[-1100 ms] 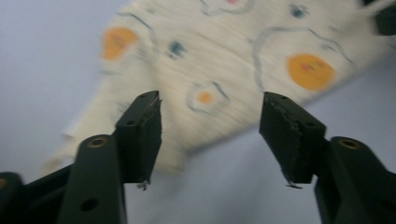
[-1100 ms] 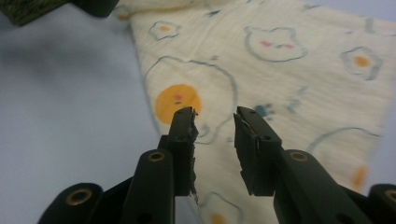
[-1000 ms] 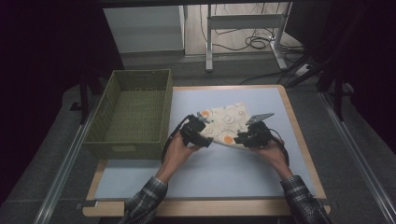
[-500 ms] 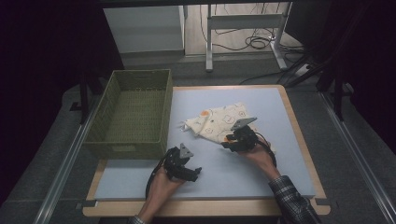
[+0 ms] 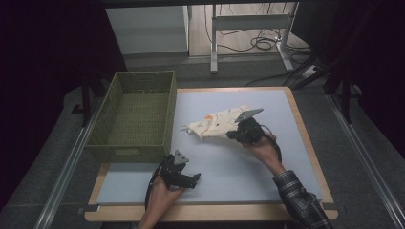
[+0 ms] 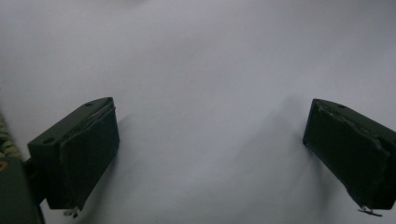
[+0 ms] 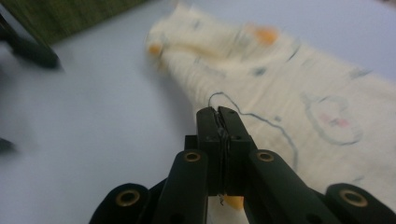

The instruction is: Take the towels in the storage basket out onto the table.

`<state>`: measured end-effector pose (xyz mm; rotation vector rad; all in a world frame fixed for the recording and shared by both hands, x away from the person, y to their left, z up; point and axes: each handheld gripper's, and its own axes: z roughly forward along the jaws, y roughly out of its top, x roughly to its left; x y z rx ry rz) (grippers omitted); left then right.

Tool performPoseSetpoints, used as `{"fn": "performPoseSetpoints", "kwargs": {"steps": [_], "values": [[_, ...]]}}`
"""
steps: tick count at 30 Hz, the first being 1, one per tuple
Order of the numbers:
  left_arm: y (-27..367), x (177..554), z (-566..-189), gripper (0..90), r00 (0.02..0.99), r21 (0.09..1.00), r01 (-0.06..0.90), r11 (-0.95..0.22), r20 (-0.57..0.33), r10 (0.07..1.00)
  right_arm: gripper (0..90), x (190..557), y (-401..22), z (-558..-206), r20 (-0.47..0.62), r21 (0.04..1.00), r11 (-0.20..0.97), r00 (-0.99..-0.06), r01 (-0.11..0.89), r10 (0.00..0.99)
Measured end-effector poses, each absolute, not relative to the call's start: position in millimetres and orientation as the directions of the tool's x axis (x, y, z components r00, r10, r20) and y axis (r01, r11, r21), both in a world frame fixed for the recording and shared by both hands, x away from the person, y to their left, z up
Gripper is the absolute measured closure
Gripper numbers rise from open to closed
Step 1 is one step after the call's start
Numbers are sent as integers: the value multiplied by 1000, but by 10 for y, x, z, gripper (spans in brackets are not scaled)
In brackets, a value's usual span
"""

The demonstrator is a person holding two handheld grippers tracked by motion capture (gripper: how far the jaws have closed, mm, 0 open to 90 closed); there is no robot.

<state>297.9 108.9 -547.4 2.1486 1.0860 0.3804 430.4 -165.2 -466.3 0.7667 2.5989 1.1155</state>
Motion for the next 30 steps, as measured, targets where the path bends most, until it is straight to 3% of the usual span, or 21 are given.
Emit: {"fn": "performPoseSetpoints", "kwargs": {"steps": [2, 7, 11, 15, 16, 17, 22, 26, 30], "values": [[1088, 2979, -5476, 36, 607, 694, 591, -411, -47, 793, 883, 4422, -1774, -4361, 15, 739, 548, -823, 391, 568], [1089, 2980, -5476, 35, 608, 693, 591, -412, -47, 793, 877, 4747, -1923, -4238, 14, 724, 524, -769, 449, 639], [1090, 2979, -5476, 36, 608, 693, 590, -413, -45, 793, 867, 5163, -2045, -4461, 18, 676, 511, -705, 531, 709], [1088, 2977, -5477, 36, 608, 695, 590, -412, -46, 793, 834, 5344, -2144, -4675, 4, 638, 510, -665, 577, 747], [1088, 2977, -5478, 36, 608, 695, 589, -411, -46, 793, 732, 5417, -2227, -4811, 1, 612, 505, -638, 609, 770], [1088, 2977, -5478, 36, 608, 695, 589, -412, -45, 793, 700, 5431, -2266, -4860, -8, 601, 505, -627, 619, 779], [1088, 2977, -5477, 36, 609, 694, 590, -413, -45, 792, 644, 5336, -2398, -4817, 3, 631, 484, -626, 606, 780], [1088, 2976, -5477, 36, 609, 694, 589, -414, -44, 792, 647, 4980, -2410, -4592, 42, 677, 479, -680, 558, 732], [1086, 2975, -5477, 36, 608, 694, 590, -414, -44, 793, 643, 4670, -2321, -4599, 69, 679, 504, -730, 534, 680]]}}
